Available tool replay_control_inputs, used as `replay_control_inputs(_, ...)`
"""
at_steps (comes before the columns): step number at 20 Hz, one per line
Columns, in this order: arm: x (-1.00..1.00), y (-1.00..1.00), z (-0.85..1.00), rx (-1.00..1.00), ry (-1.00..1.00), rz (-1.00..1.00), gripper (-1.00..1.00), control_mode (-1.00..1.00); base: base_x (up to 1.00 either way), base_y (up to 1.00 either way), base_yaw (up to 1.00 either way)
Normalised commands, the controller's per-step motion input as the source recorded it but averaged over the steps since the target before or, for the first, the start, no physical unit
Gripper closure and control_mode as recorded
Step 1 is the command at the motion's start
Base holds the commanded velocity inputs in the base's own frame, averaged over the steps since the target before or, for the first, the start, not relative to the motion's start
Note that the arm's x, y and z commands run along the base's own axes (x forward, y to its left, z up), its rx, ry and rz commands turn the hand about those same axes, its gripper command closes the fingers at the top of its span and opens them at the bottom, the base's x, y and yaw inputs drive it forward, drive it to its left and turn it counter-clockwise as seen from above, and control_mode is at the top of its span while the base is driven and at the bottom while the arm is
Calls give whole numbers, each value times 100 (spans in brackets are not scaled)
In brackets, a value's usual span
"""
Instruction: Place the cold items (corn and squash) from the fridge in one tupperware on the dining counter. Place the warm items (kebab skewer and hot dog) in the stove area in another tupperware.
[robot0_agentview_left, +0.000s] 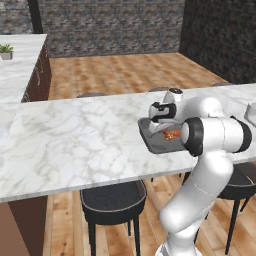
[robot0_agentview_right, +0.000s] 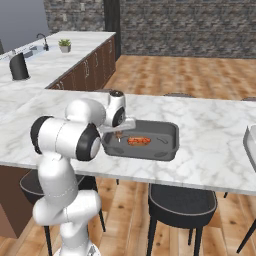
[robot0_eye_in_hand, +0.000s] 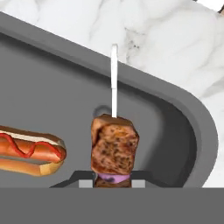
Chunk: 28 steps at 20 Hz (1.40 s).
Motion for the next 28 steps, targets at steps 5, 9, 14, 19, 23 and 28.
replay_control_inputs(5, 60, -66, -53, 0, 0, 22, 100, -100, 0, 0, 0)
replay_control_inputs(9, 69, -62, -42, 1, 1, 22, 100, -100, 0, 0, 0)
replay_control_inputs(14, 73, -79, -10, 9, 7, 25, 100, -100, 0, 0, 0)
replay_control_inputs(19, 69, -76, -24, 7, 9, 26, 100, -100, 0, 0, 0)
replay_control_inputs(23, 22, -72, -39, 3, 2, 25, 100, -100, 0, 0, 0)
replay_control_inputs(28, -15, -82, -9, 8, -1, 22, -100, -100, 0, 0, 0)
